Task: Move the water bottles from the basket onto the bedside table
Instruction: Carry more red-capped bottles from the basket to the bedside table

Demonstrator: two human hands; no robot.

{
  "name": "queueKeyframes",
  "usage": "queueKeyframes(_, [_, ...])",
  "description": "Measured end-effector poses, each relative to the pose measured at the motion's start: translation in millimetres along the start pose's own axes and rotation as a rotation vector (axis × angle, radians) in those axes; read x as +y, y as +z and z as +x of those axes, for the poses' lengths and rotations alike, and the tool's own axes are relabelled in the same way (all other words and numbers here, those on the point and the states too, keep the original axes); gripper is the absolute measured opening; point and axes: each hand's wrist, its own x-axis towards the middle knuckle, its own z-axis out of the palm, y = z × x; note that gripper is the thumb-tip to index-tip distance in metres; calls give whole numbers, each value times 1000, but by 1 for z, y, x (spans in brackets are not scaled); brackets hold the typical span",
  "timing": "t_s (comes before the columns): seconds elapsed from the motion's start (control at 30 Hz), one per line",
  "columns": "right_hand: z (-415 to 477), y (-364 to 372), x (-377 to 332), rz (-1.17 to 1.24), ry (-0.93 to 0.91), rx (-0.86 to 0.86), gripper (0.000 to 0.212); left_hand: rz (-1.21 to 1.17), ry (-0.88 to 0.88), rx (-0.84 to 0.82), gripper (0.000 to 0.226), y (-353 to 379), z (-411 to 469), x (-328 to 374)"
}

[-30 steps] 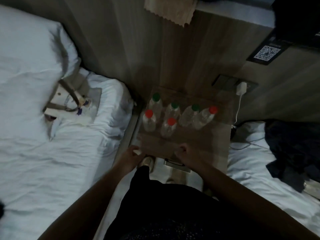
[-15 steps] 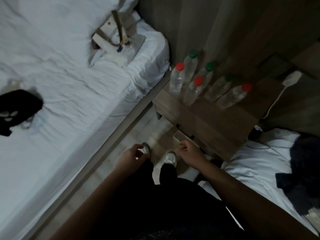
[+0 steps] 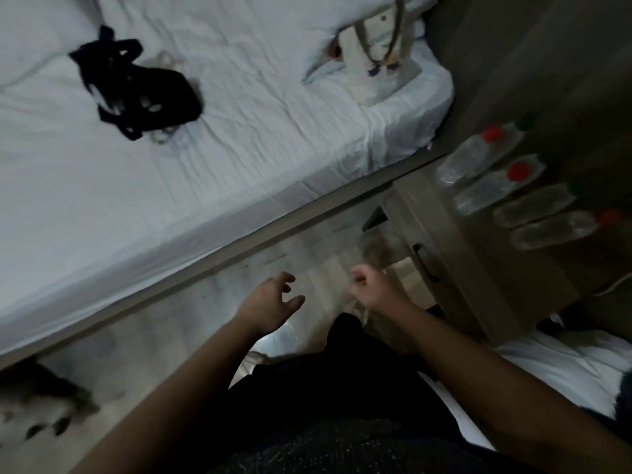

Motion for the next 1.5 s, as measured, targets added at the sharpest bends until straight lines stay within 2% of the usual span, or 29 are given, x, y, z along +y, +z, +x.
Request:
queueKeyframes(0.17, [-16, 86, -65, -79, -47, -19, 44, -34, -64, 87, 47, -28, -69, -108])
queueKeyframes(0.43, [-36, 209, -174, -305, -204, -171, 40, -225, -297, 314, 46, -67, -172, -255])
queueKeyframes(0.53, [-45, 242, -208, -395, -281, -234, 38, -370, -405, 410, 44, -69, -210, -298])
queueKeyframes(0.87, [-68, 356, -296, -695, -504, -458, 35, -771, -673, 684, 35, -46, -299, -378])
queueKeyframes(1.1, [-45, 445, -364, -844, -522, -600, 35, -911, -756, 824, 29, -72, -317, -438])
queueKeyframes(1.33, [-37, 552, -473, -969, -604, -691, 33, -959, -881, 869, 26, -128, -349, -526])
queueKeyframes(1.5, [-67, 636, -540, -1107, -796, -786, 38, -980, -975, 965, 25, -158, -366, -574])
